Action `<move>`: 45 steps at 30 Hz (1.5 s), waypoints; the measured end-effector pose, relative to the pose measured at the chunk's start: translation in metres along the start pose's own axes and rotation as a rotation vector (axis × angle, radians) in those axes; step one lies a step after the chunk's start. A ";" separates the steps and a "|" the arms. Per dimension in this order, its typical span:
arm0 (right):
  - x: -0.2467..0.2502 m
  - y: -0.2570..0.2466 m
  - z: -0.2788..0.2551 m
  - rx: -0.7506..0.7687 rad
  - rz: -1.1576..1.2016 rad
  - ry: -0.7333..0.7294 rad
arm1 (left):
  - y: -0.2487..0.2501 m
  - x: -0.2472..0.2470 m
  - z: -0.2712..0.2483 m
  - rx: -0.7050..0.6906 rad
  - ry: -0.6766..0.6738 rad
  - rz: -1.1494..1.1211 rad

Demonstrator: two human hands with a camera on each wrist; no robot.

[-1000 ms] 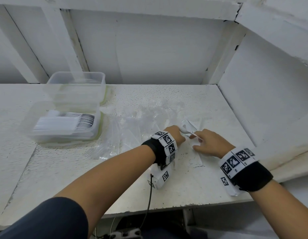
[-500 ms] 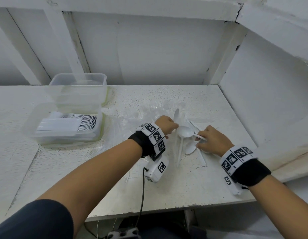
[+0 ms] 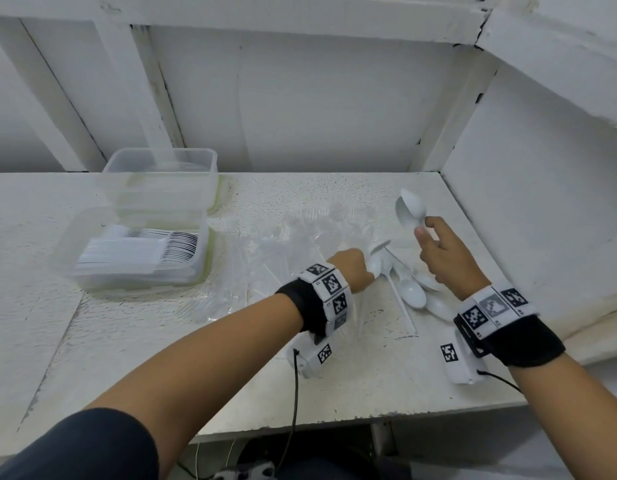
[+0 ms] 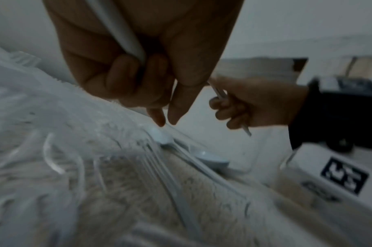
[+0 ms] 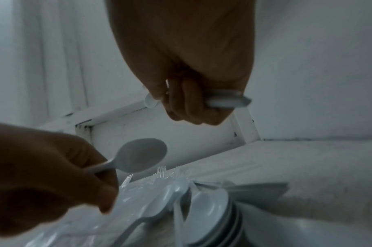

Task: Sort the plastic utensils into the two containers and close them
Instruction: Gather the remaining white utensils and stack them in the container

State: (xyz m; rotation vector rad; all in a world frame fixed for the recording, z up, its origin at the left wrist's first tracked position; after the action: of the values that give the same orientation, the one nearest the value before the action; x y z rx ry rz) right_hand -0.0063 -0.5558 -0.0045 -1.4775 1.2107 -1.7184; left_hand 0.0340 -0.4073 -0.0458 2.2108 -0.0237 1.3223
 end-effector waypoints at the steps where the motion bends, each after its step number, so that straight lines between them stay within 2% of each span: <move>1: 0.000 0.003 0.000 -0.022 0.032 0.019 | 0.004 -0.007 0.000 -0.011 -0.028 0.074; 5: 0.001 0.018 -0.003 -0.105 0.006 0.069 | 0.013 -0.020 0.000 -0.056 -0.077 0.278; 9: 0.001 0.025 -0.006 -0.141 -0.208 0.066 | 0.011 -0.020 0.002 -0.031 -0.079 0.283; 17: -0.018 0.032 -0.008 -0.211 -0.478 -0.052 | -0.013 0.009 0.003 0.123 -0.011 -0.239; 28: -0.048 0.028 0.000 -0.280 -0.594 -0.182 | -0.041 0.018 -0.014 0.195 -0.033 -0.548; 32: -0.045 0.029 0.001 -0.294 -0.496 -0.147 | -0.044 0.016 -0.017 0.200 -0.038 -0.594; 40: -0.005 0.016 -0.001 -0.315 0.077 0.028 | -0.019 0.019 0.000 0.116 0.050 -0.511; 42: 0.005 0.013 -0.004 -0.335 0.121 0.068 | -0.005 0.011 0.005 0.070 0.017 -0.450; 45: 0.016 0.008 -0.007 -0.301 0.056 0.097 | 0.015 -0.007 0.013 0.020 -0.081 -0.415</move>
State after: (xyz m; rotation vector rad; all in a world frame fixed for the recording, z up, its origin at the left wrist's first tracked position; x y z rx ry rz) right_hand -0.0179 -0.5716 -0.0042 -1.5254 1.6038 -1.6403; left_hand 0.0365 -0.4282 -0.0497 2.1347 0.3977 1.0063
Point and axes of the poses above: each hand's wrist, its own z-axis towards the middle knuckle, its own x-axis out of the back of the hand, y = z × x, the point moved 6 cm from there along z, towards the middle knuckle, and after that the axes turned 9 degrees about z, right-handed, at the moved point
